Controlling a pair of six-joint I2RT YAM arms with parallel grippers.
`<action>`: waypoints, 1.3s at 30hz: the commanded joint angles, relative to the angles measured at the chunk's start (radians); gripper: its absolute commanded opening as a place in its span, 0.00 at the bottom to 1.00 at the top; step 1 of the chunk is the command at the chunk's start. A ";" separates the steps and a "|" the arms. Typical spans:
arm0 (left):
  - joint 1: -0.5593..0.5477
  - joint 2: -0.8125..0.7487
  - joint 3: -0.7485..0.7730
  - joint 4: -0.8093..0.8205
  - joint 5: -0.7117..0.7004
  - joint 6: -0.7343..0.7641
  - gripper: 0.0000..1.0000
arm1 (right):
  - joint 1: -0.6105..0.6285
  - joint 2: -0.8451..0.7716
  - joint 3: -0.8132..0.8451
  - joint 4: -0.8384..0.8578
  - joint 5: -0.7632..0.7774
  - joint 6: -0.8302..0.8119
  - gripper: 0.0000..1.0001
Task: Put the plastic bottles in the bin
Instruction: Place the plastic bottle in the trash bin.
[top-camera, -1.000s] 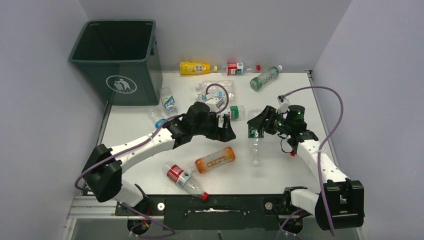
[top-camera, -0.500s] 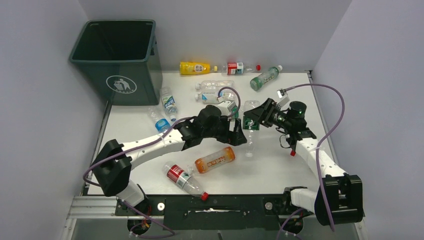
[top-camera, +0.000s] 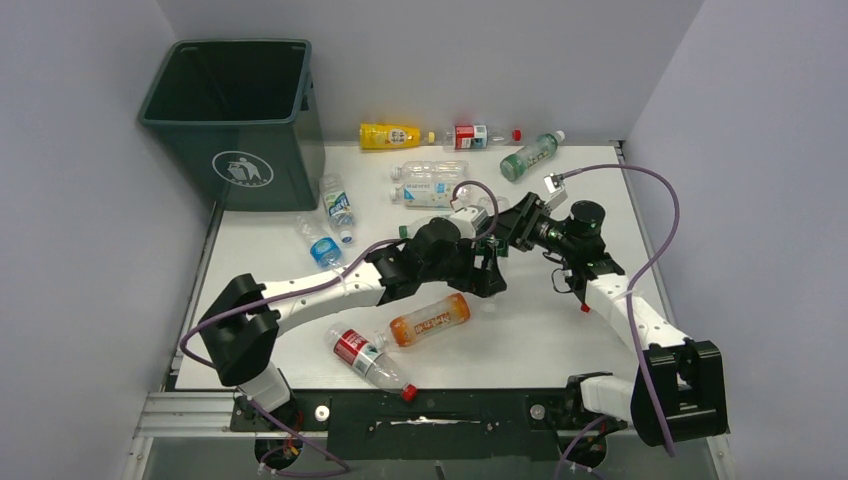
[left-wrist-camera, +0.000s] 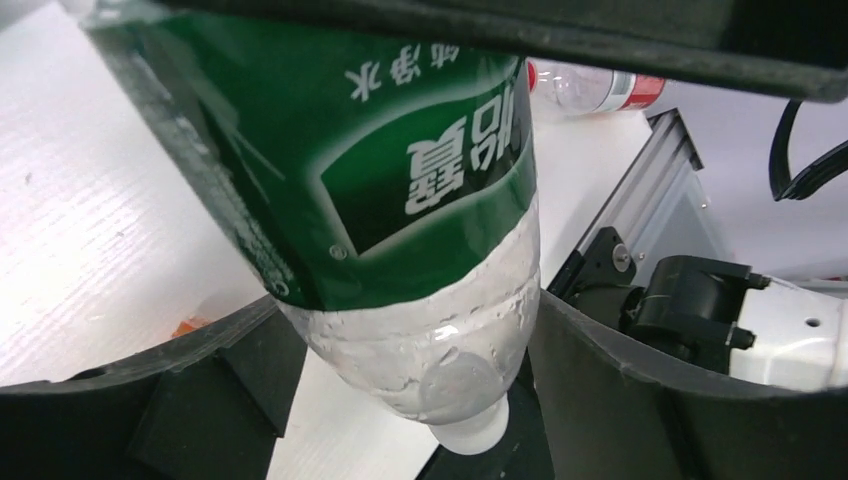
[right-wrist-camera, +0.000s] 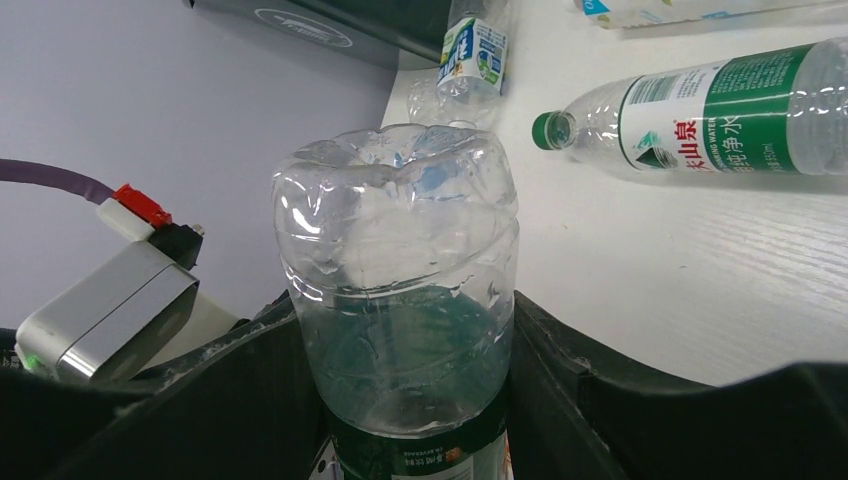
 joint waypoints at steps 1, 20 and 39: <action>-0.018 -0.003 0.067 0.049 -0.065 0.032 0.68 | 0.011 -0.007 -0.003 0.079 -0.020 0.020 0.46; 0.018 -0.073 0.064 -0.056 -0.134 0.106 0.47 | -0.024 -0.075 -0.024 -0.094 0.013 -0.083 0.98; 0.442 -0.150 0.210 -0.256 -0.049 0.291 0.49 | -0.053 -0.144 -0.100 -0.239 0.032 -0.183 0.98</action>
